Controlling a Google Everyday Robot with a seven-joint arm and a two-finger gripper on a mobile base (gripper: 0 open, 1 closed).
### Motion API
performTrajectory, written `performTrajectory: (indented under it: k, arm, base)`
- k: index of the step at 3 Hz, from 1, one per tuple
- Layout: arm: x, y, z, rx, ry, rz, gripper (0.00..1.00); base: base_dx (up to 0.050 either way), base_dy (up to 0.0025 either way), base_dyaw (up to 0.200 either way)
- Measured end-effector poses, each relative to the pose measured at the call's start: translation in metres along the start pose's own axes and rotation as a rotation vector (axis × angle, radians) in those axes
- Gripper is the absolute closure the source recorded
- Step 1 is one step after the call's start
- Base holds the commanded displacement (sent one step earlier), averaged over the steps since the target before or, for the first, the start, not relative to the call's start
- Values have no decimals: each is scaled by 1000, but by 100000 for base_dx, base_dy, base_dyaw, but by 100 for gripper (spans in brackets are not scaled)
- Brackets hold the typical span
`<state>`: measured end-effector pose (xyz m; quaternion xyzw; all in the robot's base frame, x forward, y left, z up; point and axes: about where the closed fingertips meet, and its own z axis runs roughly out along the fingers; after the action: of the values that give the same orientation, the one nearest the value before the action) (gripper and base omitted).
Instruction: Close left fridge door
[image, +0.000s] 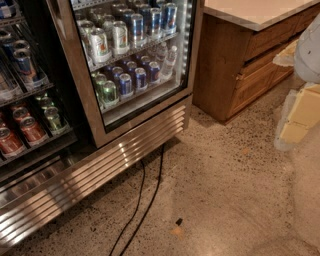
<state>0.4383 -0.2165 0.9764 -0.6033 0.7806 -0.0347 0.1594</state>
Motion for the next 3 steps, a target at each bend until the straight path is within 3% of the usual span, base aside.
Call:
performTrajectory:
  k: [3]
  arm:
    - [0, 0, 0, 0, 0, 0, 0]
  base:
    - [-4999, -2, 16]
